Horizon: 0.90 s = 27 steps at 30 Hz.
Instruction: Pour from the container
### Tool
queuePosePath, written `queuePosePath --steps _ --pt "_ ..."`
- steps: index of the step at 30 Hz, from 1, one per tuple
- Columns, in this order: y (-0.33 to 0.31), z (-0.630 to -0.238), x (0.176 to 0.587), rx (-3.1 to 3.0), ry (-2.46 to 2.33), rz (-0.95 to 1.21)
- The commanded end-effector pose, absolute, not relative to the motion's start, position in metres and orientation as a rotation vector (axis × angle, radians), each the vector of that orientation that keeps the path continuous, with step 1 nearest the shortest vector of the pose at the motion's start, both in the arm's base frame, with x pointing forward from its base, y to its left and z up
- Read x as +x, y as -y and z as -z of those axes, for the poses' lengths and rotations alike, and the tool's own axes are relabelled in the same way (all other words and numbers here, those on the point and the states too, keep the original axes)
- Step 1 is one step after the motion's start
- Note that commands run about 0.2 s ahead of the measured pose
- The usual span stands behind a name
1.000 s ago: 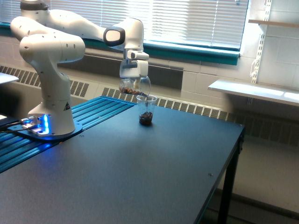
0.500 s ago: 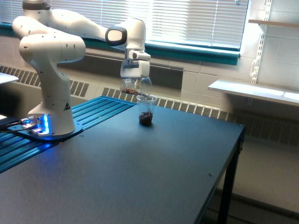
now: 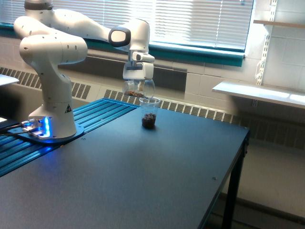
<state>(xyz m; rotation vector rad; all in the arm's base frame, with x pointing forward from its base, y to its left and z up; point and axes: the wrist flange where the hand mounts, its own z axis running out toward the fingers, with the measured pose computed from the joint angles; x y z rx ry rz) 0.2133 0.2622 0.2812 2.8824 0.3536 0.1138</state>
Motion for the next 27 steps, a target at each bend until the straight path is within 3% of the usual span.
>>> queuePosePath --steps 1,27 --pt "-0.2658 -0.2795 0.2136 2.871 -0.408 -0.072" --pt "-0.2715 -0.2844 0.2211 2.854 -0.458 -0.053"
